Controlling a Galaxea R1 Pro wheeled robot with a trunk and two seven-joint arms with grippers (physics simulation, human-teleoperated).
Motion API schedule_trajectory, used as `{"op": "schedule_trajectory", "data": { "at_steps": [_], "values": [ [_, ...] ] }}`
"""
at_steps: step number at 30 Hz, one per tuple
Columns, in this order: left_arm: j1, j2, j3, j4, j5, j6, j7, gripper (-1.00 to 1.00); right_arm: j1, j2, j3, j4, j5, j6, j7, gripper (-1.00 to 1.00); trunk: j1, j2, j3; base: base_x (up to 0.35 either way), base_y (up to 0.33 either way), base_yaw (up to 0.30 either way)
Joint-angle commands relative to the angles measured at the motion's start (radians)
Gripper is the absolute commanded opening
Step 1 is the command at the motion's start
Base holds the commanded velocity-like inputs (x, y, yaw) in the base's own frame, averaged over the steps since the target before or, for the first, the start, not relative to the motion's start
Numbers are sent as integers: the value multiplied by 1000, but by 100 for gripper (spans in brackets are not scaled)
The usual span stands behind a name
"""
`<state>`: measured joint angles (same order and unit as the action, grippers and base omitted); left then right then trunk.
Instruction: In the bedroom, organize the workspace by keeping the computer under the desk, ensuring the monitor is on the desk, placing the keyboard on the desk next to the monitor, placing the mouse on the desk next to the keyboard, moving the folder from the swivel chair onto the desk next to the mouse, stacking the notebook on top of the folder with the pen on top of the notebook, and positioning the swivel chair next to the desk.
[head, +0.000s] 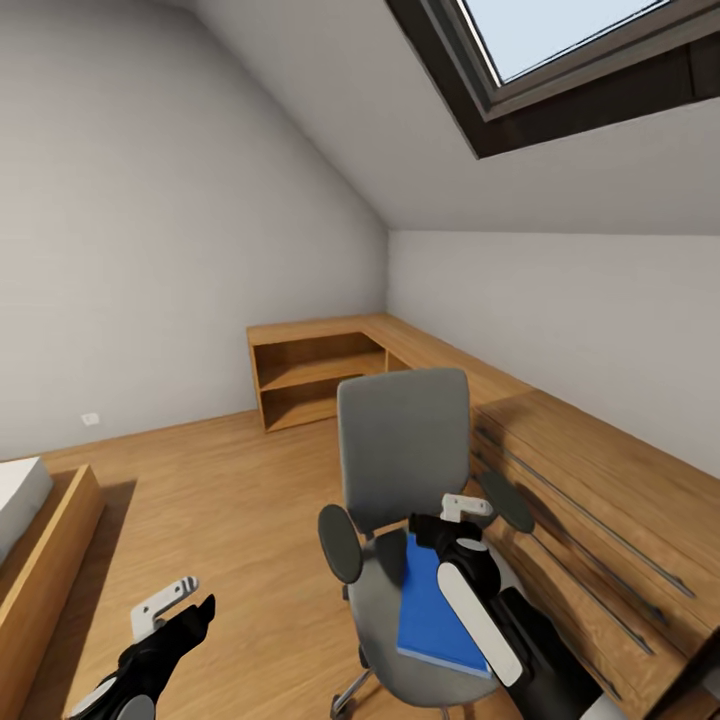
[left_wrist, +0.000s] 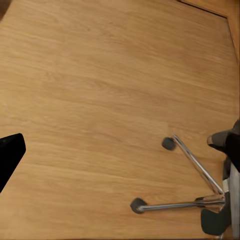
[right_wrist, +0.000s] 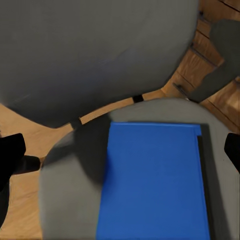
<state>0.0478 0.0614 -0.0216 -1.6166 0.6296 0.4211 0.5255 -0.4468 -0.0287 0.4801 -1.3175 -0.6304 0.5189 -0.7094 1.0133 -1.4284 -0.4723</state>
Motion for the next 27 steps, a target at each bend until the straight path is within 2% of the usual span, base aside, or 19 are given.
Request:
{"op": "schedule_trajectory", "data": {
  "at_steps": [1,5,7,8,10,14,15,18,19,24,25,27],
  "values": [
    [0,1,-8,-2,8,1,9,100,-1,-2,3,12,2,2,5,100,0,-1,-1,52,0,15],
    [0,1,-24,-2,7,0,9,100,-1,-5,3,59,56,-23,72,100,0,-1,-1,31,0,9],
    [0,1,-33,-2,7,0,9,100,-1,-5,3,86,104,-64,110,100,0,-1,-1,15,0,4],
    [0,0,-42,-2,7,-1,9,100,-1,-5,2,120,160,-119,148,100,0,-1,-1,9,0,3],
    [0,0,-51,-2,7,-1,9,100,-1,-4,0,160,216,-173,182,100,0,-1,-1,6,0,2],
    [0,0,-64,-2,6,-1,8,100,-2,-4,-13,239,285,-243,229,100,0,-1,-1,3,0,1],
    [0,0,-68,-2,6,-1,8,100,-3,-4,-28,273,302,-262,243,100,0,-1,-1,1,0,0],
    [0,0,-71,-2,6,-1,8,100,-5,-4,-73,322,320,-283,267,100,0,-1,-1,0,0,0],
    [0,0,-72,-2,6,-1,8,100,-7,-3,-99,351,326,-290,288,100,4,-8,-4,0,0,0],
    [0,0,-73,-2,5,-2,8,100,-12,-3,-130,400,330,-298,320,100,23,-43,-20,0,0,0],
    [0,0,-73,-2,5,-2,8,100,-13,-3,-161,409,332,-302,325,100,27,-50,-23,0,0,0],
    [0,0,-73,-2,5,-2,8,100,-14,-2,-196,413,332,-304,326,100,35,-64,-29,0,0,0]
  ]
}}
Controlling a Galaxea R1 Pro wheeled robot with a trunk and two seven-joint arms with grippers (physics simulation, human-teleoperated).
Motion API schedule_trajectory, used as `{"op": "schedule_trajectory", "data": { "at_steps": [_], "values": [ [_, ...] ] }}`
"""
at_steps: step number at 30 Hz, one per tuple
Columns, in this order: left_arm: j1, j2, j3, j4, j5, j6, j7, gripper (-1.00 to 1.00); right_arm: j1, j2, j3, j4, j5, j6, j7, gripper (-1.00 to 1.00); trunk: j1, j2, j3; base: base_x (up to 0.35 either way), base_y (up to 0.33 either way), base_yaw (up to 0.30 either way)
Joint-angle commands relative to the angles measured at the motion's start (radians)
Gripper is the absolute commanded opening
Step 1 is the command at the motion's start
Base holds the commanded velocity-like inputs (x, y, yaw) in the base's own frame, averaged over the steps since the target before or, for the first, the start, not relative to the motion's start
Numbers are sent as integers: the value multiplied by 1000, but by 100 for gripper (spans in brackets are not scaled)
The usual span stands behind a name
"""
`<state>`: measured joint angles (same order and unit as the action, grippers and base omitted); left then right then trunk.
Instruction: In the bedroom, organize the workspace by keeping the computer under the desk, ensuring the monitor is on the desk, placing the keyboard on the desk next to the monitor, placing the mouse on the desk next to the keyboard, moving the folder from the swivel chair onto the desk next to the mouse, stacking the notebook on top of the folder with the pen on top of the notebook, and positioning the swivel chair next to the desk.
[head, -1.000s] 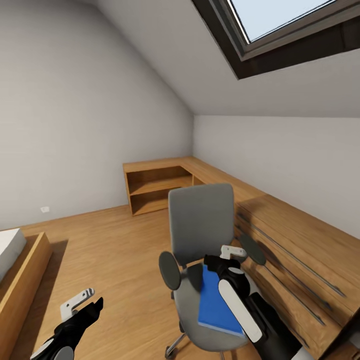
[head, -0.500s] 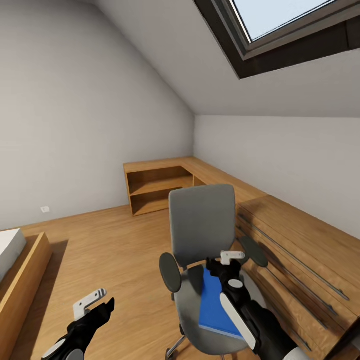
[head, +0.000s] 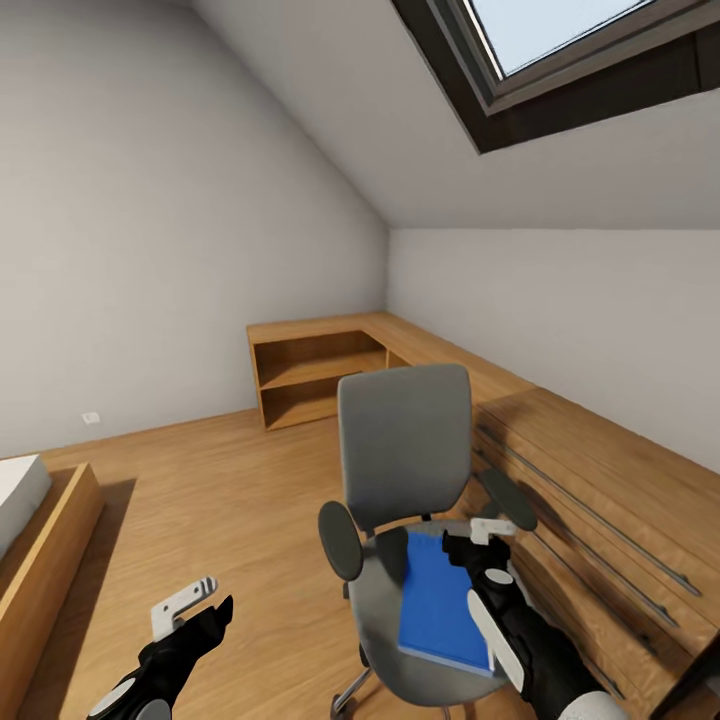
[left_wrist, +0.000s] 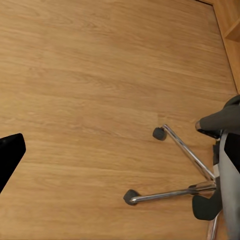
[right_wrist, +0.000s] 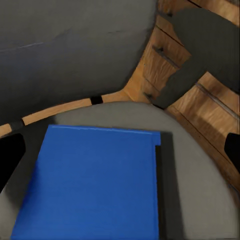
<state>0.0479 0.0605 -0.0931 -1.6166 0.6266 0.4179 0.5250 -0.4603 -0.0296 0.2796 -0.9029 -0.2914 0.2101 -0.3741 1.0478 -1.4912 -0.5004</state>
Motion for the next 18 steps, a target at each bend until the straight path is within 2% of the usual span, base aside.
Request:
{"op": "schedule_trajectory", "data": {
  "at_steps": [1,5,6,9,12,13,16,18],
  "values": [
    [0,1,-2,-2,8,1,9,100,-1,-1,-3,-1,-7,4,-9,100,4,-8,-4,0,0,0],
    [0,1,-2,-2,8,1,9,100,-17,-2,-97,0,-9,4,-4,100,19,-36,-17,0,0,0],
    [0,2,-1,-2,8,1,10,100,-24,-2,-158,-1,-11,6,1,100,23,-43,-20,0,0,0],
    [0,2,-1,-2,8,1,12,100,-25,-5,-186,-8,-21,12,53,100,35,-64,-29,0,0,0],
    [0,1,0,-2,8,0,14,100,-26,-16,-247,-23,-54,60,159,100,46,-85,-39,0,0,0],
    [0,1,0,-2,8,0,15,100,-26,-18,-262,-25,-62,67,177,100,50,-92,-42,0,0,0],
    [0,1,0,-2,8,-1,16,100,-26,-29,-353,-30,-97,88,266,100,61,-113,-51,0,0,0],
    [0,1,0,-2,8,-1,16,100,-26,-31,-383,-31,-105,91,297,100,69,-127,-57,0,0,0]
  ]
}}
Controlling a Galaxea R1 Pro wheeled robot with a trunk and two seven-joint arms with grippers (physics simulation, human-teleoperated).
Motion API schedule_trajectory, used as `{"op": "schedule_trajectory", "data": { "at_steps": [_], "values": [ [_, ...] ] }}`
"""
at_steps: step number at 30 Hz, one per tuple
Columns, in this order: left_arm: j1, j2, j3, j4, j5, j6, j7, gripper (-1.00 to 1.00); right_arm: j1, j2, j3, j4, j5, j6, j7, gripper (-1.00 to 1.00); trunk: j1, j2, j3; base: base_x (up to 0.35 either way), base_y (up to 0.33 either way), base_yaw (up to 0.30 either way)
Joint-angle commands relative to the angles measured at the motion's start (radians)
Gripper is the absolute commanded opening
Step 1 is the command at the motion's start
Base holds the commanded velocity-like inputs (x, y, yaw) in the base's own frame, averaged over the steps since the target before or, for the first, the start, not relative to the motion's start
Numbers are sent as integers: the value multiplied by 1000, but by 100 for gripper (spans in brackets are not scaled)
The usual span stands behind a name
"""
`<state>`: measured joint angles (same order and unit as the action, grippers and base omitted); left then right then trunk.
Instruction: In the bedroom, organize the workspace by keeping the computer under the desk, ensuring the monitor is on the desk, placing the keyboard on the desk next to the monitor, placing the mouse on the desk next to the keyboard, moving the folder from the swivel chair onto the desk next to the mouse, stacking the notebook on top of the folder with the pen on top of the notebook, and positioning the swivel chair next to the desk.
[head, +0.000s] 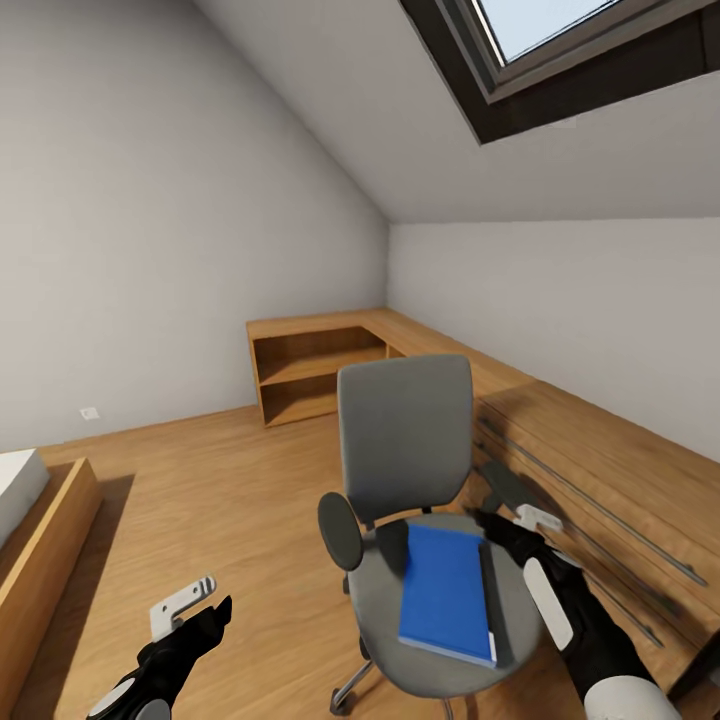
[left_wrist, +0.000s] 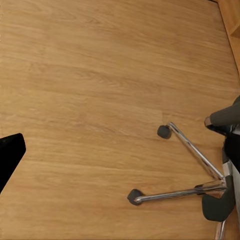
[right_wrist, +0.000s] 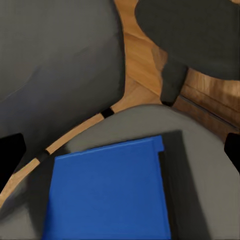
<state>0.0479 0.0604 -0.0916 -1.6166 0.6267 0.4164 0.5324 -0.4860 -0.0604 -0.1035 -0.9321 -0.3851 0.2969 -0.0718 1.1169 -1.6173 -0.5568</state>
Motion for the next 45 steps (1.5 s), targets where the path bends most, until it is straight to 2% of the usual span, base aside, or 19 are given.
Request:
{"op": "schedule_trajectory", "data": {
  "at_steps": [1,4,8,19,22,27,45],
  "values": [
    [0,1,-2,-2,8,1,9,100,0,-1,-10,-2,-13,6,7,100,4,-8,-4,0,0,0],
    [0,1,-2,-2,8,1,9,100,0,-4,-49,-3,-22,9,55,100,15,-29,-13,0,0,0],
    [0,1,-3,-2,8,1,9,100,0,-4,-57,-5,-27,8,64,100,31,-57,-26,0,0,0],
    [0,1,-3,-2,7,1,9,100,0,1,-59,-51,-30,11,64,100,73,-134,-60,0,0,0],
    [0,1,-3,-2,7,1,9,100,0,1,-59,-65,-65,13,63,100,84,-155,-70,0,0,0],
    [0,1,-4,-2,7,1,9,100,0,1,-58,-68,-83,13,63,100,104,-190,-86,0,0,0],
    [0,5,6,-2,7,2,10,100,0,2,-58,-70,-90,12,63,100,173,-316,-142,0,0,0]
  ]
}}
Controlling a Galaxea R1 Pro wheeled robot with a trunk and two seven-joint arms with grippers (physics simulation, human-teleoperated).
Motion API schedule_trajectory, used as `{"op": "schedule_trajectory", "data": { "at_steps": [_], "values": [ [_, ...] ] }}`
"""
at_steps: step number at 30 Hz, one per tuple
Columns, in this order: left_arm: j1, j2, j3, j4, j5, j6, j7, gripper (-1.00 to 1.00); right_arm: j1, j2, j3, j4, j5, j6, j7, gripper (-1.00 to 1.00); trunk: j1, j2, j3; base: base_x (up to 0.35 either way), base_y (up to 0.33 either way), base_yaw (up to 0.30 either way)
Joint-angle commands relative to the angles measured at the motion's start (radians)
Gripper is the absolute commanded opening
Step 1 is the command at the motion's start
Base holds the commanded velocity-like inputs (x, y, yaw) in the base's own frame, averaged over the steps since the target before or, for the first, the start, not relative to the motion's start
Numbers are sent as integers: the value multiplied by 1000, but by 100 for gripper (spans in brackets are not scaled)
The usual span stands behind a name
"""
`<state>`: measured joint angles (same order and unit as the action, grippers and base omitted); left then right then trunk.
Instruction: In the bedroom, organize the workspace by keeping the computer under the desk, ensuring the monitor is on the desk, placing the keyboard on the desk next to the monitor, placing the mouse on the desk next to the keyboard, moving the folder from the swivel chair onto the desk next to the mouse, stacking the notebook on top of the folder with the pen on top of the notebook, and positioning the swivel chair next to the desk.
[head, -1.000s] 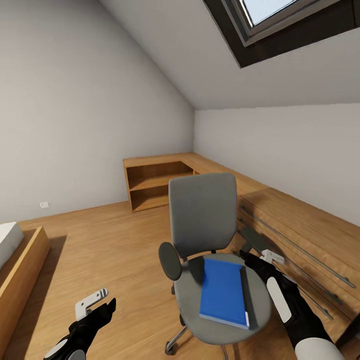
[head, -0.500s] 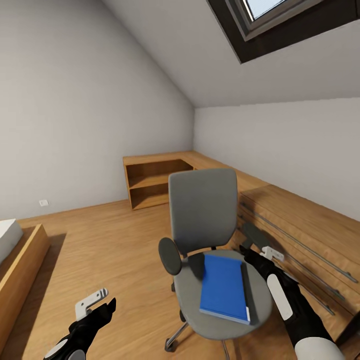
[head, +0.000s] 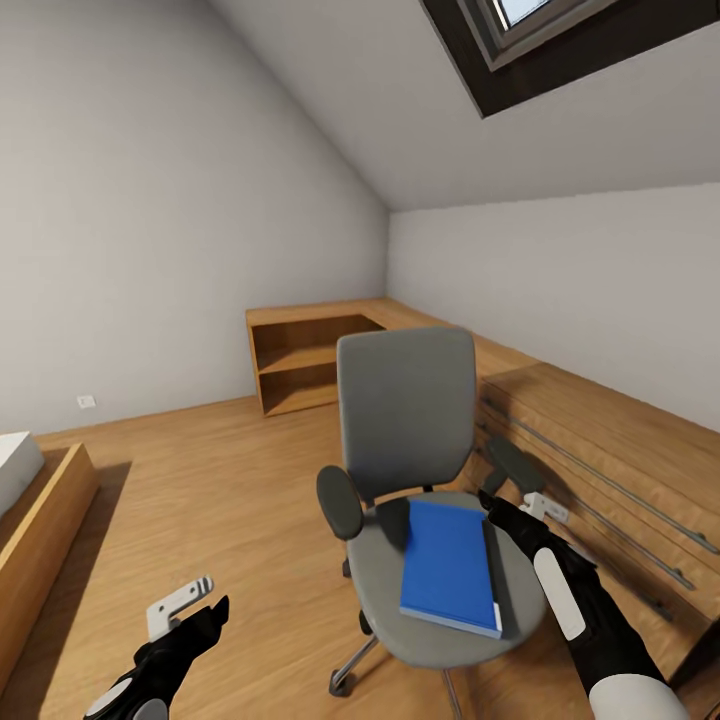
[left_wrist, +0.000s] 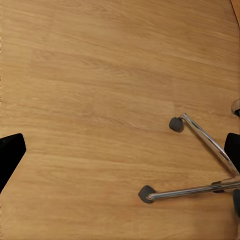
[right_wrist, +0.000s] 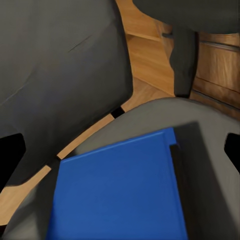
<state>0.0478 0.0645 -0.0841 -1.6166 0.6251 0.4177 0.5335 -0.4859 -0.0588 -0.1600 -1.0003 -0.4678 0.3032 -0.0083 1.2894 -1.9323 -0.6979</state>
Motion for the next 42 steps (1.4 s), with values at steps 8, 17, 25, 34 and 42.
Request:
{"op": "schedule_trajectory", "data": {
  "at_steps": [8,17,25,34,42],
  "values": [
    [0,4,31,-2,8,5,10,100,0,1,0,0,-7,3,-1,100,31,-57,-26,0,0,0],
    [0,4,67,-2,10,6,9,100,1,0,-1,5,-3,-1,1,100,65,-120,-54,0,0,0],
    [0,3,82,-2,10,6,8,100,0,1,6,8,2,-2,1,100,96,-176,-79,0,0,0],
    [0,2,85,-2,11,6,8,100,0,1,50,11,6,-2,-3,100,127,-232,-104,0,0,0],
    [0,0,85,-2,11,6,6,100,0,1,90,10,8,-1,-6,100,127,-232,-104,0,0,0]
  ]
}}
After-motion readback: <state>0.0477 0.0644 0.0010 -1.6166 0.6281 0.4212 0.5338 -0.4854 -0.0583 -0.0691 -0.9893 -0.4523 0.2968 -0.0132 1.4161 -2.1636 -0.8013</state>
